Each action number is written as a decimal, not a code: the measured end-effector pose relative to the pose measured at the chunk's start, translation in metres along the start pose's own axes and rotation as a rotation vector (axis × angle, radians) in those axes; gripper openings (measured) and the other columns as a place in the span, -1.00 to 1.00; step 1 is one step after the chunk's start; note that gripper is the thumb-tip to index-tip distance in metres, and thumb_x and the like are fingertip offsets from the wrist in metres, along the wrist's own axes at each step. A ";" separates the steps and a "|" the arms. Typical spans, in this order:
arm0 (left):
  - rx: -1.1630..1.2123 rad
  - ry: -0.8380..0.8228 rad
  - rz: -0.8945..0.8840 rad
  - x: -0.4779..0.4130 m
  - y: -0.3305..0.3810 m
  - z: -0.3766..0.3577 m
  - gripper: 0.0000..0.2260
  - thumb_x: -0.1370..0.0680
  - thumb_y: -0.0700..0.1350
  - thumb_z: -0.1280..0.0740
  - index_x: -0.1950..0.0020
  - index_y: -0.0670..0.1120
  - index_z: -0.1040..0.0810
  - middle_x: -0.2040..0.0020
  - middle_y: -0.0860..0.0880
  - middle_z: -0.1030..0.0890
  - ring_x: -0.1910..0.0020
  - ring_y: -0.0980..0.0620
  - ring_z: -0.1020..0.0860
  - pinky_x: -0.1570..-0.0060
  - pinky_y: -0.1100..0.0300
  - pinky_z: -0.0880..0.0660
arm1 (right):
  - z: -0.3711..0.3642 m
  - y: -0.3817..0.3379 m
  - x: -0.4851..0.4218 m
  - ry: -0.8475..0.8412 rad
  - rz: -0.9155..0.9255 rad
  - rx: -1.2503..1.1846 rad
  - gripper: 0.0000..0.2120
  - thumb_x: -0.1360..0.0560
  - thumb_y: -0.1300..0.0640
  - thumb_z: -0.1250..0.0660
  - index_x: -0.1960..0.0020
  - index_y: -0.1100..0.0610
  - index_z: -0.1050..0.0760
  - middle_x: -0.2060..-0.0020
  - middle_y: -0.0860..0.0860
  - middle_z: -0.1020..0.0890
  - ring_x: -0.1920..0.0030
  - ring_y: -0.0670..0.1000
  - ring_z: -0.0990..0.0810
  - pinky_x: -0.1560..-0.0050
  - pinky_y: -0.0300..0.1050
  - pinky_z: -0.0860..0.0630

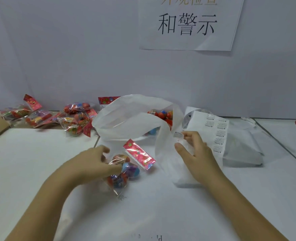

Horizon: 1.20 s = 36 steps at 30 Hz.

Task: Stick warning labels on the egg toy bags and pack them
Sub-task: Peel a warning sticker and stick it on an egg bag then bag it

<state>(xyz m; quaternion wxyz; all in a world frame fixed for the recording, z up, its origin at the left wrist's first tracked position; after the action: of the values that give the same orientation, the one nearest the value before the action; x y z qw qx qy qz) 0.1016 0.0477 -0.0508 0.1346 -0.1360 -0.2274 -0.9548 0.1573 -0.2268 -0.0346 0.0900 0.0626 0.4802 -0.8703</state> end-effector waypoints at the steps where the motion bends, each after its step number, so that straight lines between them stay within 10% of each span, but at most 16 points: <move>1: 0.063 -0.071 0.010 -0.001 -0.002 -0.006 -0.33 -0.22 0.30 -0.39 -0.28 0.07 -0.46 -0.07 0.11 -0.58 0.02 0.14 -0.56 0.10 0.25 -0.47 | 0.000 -0.003 0.001 0.011 0.020 -0.010 -0.75 -0.55 -0.03 -0.29 -0.19 -0.18 -0.35 0.05 -0.44 -0.37 -0.24 -0.07 -0.35 -0.08 -0.18 -0.26; 6: 0.329 -0.083 -0.107 0.000 0.010 -0.003 -0.47 -0.02 0.14 -0.54 0.06 0.03 -0.60 0.05 0.00 -0.66 0.15 0.04 -0.64 0.16 0.19 -0.59 | 0.012 -0.030 0.013 0.140 0.159 -0.159 -0.86 -0.50 0.04 -0.35 0.02 -0.19 -0.47 0.09 -0.33 -0.57 -0.03 -0.37 -0.50 0.08 -0.58 -0.37; 11: 1.003 0.049 -0.319 0.011 0.032 0.024 -0.39 -0.06 -0.14 -0.64 -0.08 -0.15 -0.58 -0.01 -0.24 -0.67 0.14 -0.14 -0.69 0.21 0.09 -0.65 | 0.016 -0.051 0.023 0.144 0.244 -0.485 -0.69 -0.43 0.21 -0.46 0.00 -0.17 -0.55 0.08 -0.13 -0.68 0.00 -0.10 -0.64 -0.13 -0.15 -0.53; 16: 1.503 -0.211 -0.464 0.023 0.071 0.003 -0.34 -0.08 0.04 -0.70 -0.10 -0.16 -0.66 0.05 -0.18 -0.70 0.14 -0.03 -0.69 0.22 0.21 -0.62 | -0.018 -0.064 0.034 -0.116 0.236 -0.685 -0.18 -0.24 0.07 -0.56 -0.32 -0.31 -0.19 -0.17 -0.13 -0.62 -0.17 -0.01 -0.61 -0.19 -0.10 -0.53; 19: 1.504 -0.282 -0.494 0.034 0.094 -0.016 -0.59 -0.32 0.13 -0.55 -0.05 -0.08 -0.71 0.06 -0.12 -0.70 0.13 0.01 -0.67 0.21 0.24 -0.61 | -0.025 -0.078 0.046 -0.166 0.311 -0.728 -0.12 -0.24 0.07 -0.56 -0.33 -0.45 -0.15 -0.24 -0.09 -0.59 -0.26 0.01 -0.56 -0.27 -0.01 -0.48; 25: 1.359 0.122 -0.289 0.026 0.071 -0.017 -0.46 -0.22 0.18 -0.43 -0.14 -0.01 -0.54 -0.04 -0.07 -0.67 -0.05 -0.06 -0.67 0.15 0.23 -0.58 | -0.009 -0.092 0.058 -0.009 0.423 -0.637 -0.14 -0.33 0.05 -0.55 -0.35 -0.47 -0.10 -0.27 -0.16 -0.57 -0.26 -0.05 -0.56 -0.23 -0.08 -0.51; 28: 1.480 -0.039 -0.358 0.031 0.081 -0.019 -0.68 -0.50 0.11 -0.41 -0.10 -0.10 -0.67 -0.06 -0.15 -0.69 -0.09 -0.14 -0.67 0.08 0.19 -0.62 | -0.006 -0.095 0.062 0.064 0.469 -0.393 -0.05 -0.34 0.08 -0.55 -0.43 -0.40 0.00 -0.30 -0.27 -0.51 -0.34 -0.16 -0.46 -0.37 -0.17 -0.34; 31: 1.570 -0.176 -0.374 0.036 0.092 -0.025 -0.49 -0.31 0.17 -0.50 -0.18 -0.06 -0.65 -0.10 -0.15 -0.69 -0.08 -0.16 -0.67 0.00 0.05 -0.64 | -0.006 -0.097 0.061 0.091 0.506 -0.249 -0.08 -0.37 0.18 -0.52 -0.44 -0.38 -0.05 -0.36 -0.22 -0.46 -0.37 -0.28 -0.36 -0.26 -0.55 -0.19; 36: 1.364 0.045 -0.352 0.032 0.081 -0.020 -0.32 -0.17 -0.05 -0.60 -0.27 0.02 -0.52 -0.02 -0.06 -0.71 0.00 -0.06 -0.69 0.11 0.17 -0.64 | -0.005 -0.102 0.063 0.026 0.487 -0.409 -0.42 -0.39 0.06 -0.42 -0.35 -0.21 -0.36 -0.27 -0.31 -0.50 -0.32 -0.18 -0.46 -0.25 -0.35 -0.40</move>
<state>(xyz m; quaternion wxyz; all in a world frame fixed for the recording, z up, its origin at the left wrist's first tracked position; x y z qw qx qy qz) 0.0936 -0.0379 -0.0254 0.0380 0.0372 -0.7912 -0.6093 0.0738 -0.1750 0.0344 0.3003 0.1677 0.6174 -0.7075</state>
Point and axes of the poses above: each hand's wrist, its own x-axis away from the middle knuckle, its own z-axis out of the back of the hand, y = z × x, the point moved 10 cm from there along -x, towards the middle knuckle
